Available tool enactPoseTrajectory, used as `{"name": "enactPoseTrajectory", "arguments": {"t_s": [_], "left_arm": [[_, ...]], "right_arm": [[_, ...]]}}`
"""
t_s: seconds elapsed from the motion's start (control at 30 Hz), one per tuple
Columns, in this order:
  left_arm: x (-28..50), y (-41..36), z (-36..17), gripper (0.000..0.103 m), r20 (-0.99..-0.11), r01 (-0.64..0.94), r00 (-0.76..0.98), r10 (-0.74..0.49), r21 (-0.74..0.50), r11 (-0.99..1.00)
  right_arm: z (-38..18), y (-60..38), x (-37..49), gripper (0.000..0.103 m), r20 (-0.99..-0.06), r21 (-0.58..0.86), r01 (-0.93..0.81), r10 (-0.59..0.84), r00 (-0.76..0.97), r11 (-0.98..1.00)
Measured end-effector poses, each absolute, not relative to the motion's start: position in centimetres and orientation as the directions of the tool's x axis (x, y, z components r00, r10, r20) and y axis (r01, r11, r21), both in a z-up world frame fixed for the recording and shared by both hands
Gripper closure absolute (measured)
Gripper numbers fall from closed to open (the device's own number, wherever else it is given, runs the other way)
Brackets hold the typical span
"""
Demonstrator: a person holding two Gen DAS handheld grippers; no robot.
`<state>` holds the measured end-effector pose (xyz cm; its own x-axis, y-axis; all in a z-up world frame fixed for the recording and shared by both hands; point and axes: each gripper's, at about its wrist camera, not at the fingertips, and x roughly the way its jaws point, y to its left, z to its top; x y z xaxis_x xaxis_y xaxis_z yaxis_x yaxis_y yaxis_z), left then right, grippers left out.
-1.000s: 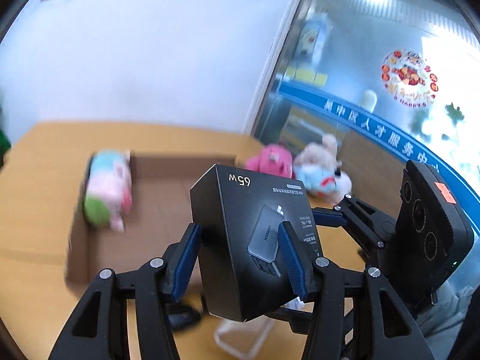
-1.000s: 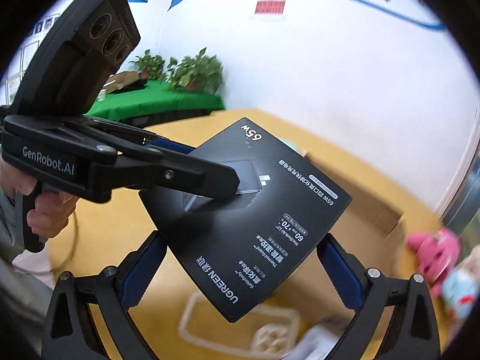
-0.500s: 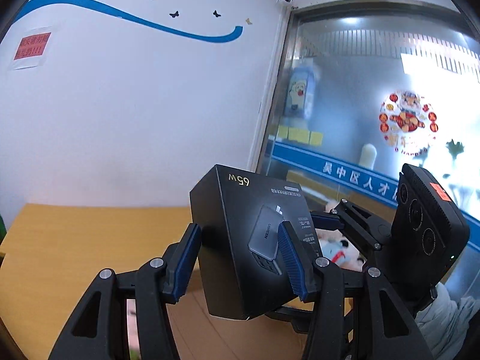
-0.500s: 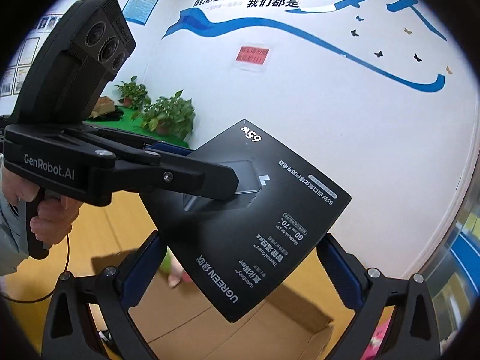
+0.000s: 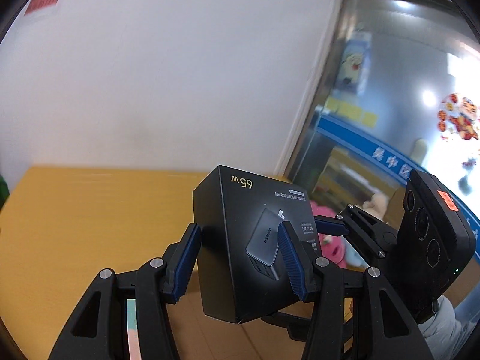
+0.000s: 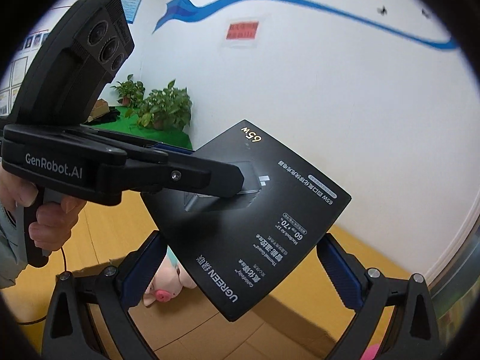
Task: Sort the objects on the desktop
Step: 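Carry the charger box with the left gripper into the cardboard box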
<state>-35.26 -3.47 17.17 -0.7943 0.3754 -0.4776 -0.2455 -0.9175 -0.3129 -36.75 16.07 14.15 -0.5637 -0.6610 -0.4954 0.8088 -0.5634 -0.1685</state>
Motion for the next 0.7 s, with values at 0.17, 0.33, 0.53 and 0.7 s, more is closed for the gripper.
{"name": "enactPoseTrajectory", "arguments": {"t_s": [0.17,0.33,0.53,0.7], "left_arm": [[-39.9,-3.4,10.0,0.052,-0.628,-0.156,-0.703,0.334,-0.322,-0.934],[-42.5,-2.7,3.9,0.052,-0.735,-0.090,-0.614,0.288,-0.297,-0.951],[-44.8,-0.6,-0.7,0.053,-0.854,-0.044,-0.474,0.215,-0.221,-0.974],[-45.6,1.8,-1.3,0.057,-0.897,-0.050,-0.424,0.122,-0.112,-0.992]], "right_arm": [[7.1,15.2,-41.2,0.003,-0.589,-0.001,0.832,-0.672,-0.448,-0.554],[0.8,14.6,-43.5,0.003,-0.652,0.131,0.824,-0.674,-0.347,-0.552],[-4.3,13.6,-45.8,0.005,-0.708,0.253,0.798,-0.667,-0.232,-0.547],[-6.4,13.2,-46.1,0.010,-0.739,0.270,0.792,-0.645,-0.195,-0.548]]}}
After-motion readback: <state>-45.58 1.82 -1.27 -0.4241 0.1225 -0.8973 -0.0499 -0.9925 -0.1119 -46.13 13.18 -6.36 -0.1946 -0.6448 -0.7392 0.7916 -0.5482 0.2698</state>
